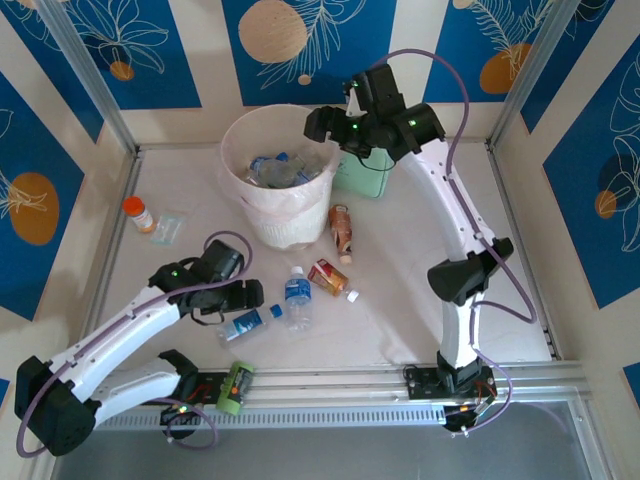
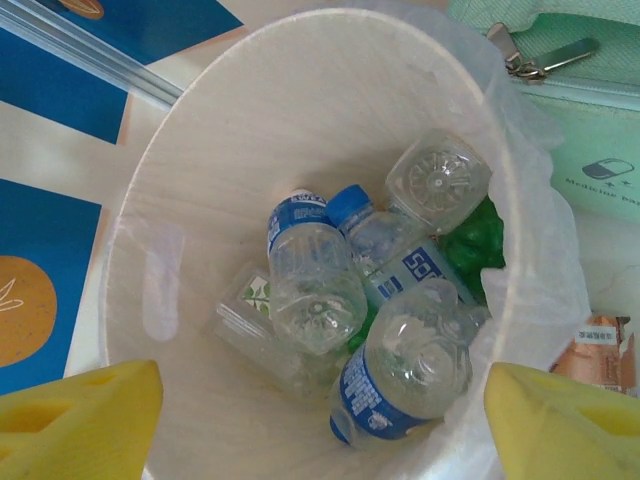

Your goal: Put the plastic bottles in the bin

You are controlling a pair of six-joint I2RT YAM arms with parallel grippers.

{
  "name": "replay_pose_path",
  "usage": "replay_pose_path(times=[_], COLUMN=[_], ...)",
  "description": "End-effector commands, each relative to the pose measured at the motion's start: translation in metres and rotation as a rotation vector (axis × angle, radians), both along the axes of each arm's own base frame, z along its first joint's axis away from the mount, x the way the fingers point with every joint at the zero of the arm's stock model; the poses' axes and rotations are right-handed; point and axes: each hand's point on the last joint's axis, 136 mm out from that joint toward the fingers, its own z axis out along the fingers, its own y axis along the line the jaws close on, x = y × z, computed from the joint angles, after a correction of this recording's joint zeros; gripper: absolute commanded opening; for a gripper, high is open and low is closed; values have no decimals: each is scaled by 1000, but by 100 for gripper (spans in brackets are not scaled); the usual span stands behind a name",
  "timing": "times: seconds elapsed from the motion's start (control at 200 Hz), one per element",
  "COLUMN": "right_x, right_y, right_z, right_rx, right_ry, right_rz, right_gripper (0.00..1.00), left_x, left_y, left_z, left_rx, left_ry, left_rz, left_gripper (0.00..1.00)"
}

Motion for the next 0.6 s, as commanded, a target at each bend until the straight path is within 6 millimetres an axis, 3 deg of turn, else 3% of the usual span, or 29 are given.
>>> replay_pose_path(times=[0.0,0.2,0.595], right_x=[-18,-45,-85], right_y=[-13,-36,-95], right_z=[36,32,-14], right_rx=[43,57,102], right_ry=[-81,-94,6], right_rz=[-17,-49,-152], right_gripper=[84,84,89], left_x=[-11,-18,-36], left_y=[0,-8,-22], left_z=[-8,-21,-48], left_rx=[36,75,177], left_ry=[45,84,179], left_rz=[-41,-114,-267], left_gripper=[91,97,100])
